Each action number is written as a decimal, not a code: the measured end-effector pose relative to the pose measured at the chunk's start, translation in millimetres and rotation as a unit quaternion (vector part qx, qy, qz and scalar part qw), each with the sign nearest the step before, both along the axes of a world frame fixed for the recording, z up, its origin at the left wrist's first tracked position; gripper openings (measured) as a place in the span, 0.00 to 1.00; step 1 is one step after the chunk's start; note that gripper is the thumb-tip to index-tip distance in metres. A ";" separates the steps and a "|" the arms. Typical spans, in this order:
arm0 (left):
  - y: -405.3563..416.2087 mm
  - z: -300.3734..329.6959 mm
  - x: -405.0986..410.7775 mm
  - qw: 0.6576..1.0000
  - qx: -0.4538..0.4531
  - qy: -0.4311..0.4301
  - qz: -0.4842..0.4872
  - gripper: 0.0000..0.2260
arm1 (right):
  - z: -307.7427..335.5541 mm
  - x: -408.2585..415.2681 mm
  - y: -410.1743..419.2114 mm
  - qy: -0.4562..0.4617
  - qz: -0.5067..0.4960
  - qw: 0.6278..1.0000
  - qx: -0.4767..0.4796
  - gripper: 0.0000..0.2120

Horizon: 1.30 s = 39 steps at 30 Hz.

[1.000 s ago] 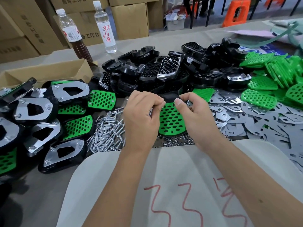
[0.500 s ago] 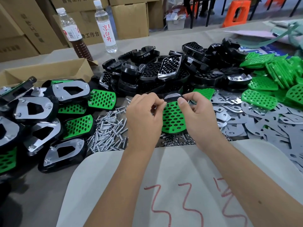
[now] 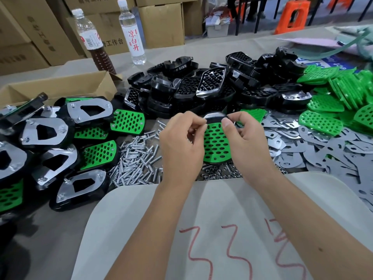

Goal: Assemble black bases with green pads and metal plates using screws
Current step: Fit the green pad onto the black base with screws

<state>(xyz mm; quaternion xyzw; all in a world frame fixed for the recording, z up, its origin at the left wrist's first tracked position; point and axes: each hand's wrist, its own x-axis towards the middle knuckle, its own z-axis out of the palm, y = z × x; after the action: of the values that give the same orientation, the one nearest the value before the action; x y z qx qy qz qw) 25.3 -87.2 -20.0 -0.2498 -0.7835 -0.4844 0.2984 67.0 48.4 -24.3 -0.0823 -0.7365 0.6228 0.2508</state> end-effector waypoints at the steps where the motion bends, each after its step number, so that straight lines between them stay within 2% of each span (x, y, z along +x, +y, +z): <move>1: 0.6 -0.6 -0.1 1.000 0.006 -0.009 0.001 0.05 | 0.5 0.2 -0.1 -0.001 0.000 1.000 -0.001 0.05; 4: 1.8 -3.0 -0.3 0.999 0.024 -0.031 -0.027 0.03 | 2.1 1.2 -0.2 0.008 -0.016 1.000 -0.005 0.05; 8: -0.8 0.3 -2.3 0.963 0.192 -0.151 -0.113 0.05 | 4.2 2.0 -0.5 0.024 -0.001 1.000 -0.021 0.05; 12: -1.9 0.6 -5.2 0.937 0.252 -0.218 -0.104 0.05 | 3.0 1.8 -1.3 0.042 0.016 0.999 0.012 0.05; 14: -2.0 0.0 -6.0 0.934 0.233 -0.254 -0.098 0.07 | 2.5 1.6 -1.0 0.047 0.009 0.999 0.018 0.06; 17: -0.7 -0.2 -4.5 0.940 0.130 -0.292 -0.120 0.16 | 2.5 2.0 -1.7 0.045 0.008 0.999 0.023 0.07; 20: 0.3 0.3 -1.7 0.942 0.073 -0.288 -0.158 0.17 | 2.2 2.0 -1.6 0.039 0.003 0.999 0.023 0.07; 24: -6.6 1.8 -5.1 0.907 0.126 -0.351 -0.196 0.13 | 1.8 2.0 -0.3 0.028 0.012 0.999 0.010 0.06; 29: -14.8 2.7 -8.2 0.864 0.141 -0.418 -0.242 0.13 | 3.6 1.9 -0.4 0.015 0.023 1.000 -0.013 0.05; 35: -15.1 5.4 -7.4 0.870 0.133 -0.401 -0.253 0.09 | 4.5 2.3 -0.1 0.006 0.028 0.999 -0.016 0.06; 39: -15.0 6.1 -7.0 0.867 0.134 -0.413 -0.247 0.10 | 4.4 1.4 0.5 -0.006 0.038 0.999 -0.032 0.06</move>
<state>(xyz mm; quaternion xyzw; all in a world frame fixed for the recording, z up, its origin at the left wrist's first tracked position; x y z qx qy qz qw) 18.3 -102.2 -14.0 -0.1698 -0.6753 -0.7018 -0.1505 68.4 48.9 -19.9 -0.0663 -0.7206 0.6542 0.2197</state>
